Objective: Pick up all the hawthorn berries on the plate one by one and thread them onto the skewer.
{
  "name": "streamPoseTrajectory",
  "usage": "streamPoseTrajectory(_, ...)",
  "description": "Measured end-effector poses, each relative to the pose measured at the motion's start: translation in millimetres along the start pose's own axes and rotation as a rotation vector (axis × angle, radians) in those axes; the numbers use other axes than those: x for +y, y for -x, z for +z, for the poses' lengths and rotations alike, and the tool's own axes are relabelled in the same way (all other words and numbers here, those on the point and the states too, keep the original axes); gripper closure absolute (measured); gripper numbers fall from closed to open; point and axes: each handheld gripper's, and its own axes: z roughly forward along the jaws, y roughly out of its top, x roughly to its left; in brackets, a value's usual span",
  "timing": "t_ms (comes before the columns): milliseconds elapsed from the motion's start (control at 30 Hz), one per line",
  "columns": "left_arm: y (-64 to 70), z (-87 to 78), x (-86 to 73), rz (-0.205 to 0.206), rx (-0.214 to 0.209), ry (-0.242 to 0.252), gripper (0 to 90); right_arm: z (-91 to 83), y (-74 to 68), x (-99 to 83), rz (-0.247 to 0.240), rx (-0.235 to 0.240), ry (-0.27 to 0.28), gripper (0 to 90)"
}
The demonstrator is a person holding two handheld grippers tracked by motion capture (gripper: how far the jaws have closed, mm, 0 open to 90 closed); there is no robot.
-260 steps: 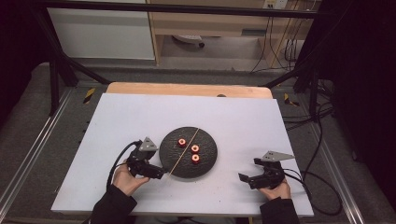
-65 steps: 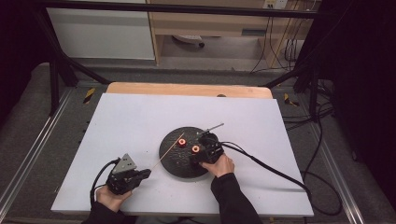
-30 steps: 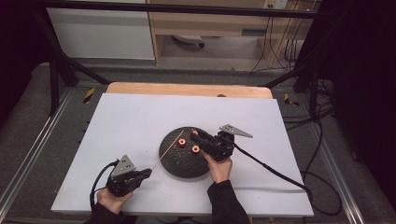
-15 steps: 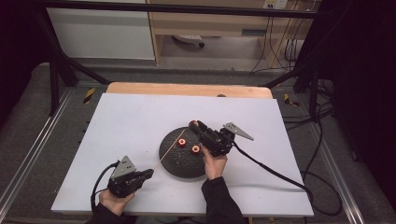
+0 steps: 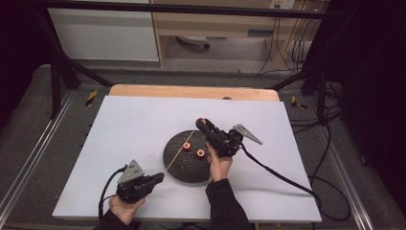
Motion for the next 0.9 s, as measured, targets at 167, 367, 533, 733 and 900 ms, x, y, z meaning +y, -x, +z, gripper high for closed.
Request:
streamPoseTrajectory(167, 5.2, 3.6, 4.0, 0.001, -0.008, 0.008, 87.5, -0.2, 0.1, 1.2, -0.008, 0.002, 0.019, 60.0)
streamPoseTrajectory(367, 9.2, 6.6, 5.6, -0.01, -0.016, 0.017, 87.5, -1.4, -1.5, 3.1, -0.018, 0.0, 0.046, 60.0)
streamPoseTrajectory(533, 8.4, 5.7, 5.6, -0.032, -0.019, 0.029, 87.5, -0.7, -0.9, 0.7, -0.023, -0.003, 0.044, 60.0)
streamPoseTrajectory(733, 8.7, 6.4, 5.5, -0.038, -0.024, 0.032, 87.5, 0.4, 0.0, -2.3, -0.023, -0.006, 0.04, 60.0)
streamPoseTrajectory(900, 8.7, 7.9, 5.5, -0.048, -0.027, 0.025, 87.5, 0.2, -0.4, -2.7, -0.023, -0.007, 0.044, 60.0)
